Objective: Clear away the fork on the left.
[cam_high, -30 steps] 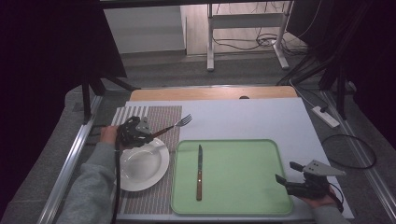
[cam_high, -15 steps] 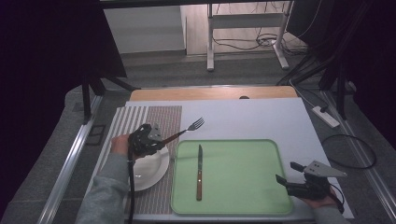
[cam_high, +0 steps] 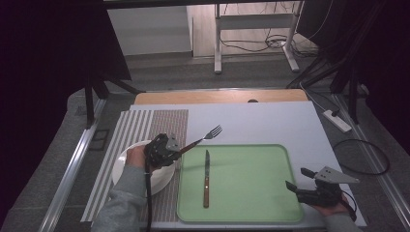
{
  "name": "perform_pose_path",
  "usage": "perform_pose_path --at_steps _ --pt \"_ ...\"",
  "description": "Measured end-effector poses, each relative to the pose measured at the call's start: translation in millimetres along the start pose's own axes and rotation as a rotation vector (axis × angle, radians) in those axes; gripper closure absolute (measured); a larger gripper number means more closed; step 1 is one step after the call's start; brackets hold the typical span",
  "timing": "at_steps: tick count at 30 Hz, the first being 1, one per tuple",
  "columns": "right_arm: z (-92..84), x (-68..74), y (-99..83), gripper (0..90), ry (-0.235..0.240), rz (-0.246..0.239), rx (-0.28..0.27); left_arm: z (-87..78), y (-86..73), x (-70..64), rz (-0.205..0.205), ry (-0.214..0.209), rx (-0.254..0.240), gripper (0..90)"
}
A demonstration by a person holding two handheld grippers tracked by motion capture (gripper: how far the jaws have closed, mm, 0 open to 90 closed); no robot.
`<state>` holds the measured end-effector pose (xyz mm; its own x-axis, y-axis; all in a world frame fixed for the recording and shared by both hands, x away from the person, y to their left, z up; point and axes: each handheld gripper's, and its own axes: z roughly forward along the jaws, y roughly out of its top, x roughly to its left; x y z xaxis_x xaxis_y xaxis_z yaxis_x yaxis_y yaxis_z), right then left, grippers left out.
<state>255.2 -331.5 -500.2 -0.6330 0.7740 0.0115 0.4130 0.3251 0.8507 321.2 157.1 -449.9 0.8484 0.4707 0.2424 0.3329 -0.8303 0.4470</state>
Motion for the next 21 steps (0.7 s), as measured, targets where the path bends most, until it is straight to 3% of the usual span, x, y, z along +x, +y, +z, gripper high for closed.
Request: perform_pose_path --at_steps 21 --pt "0.3 -0.3 -0.3 22.7 -0.003 0.001 0.002 21.9 32.8 -25.3 0.025 -0.032 -0.039 75.6"
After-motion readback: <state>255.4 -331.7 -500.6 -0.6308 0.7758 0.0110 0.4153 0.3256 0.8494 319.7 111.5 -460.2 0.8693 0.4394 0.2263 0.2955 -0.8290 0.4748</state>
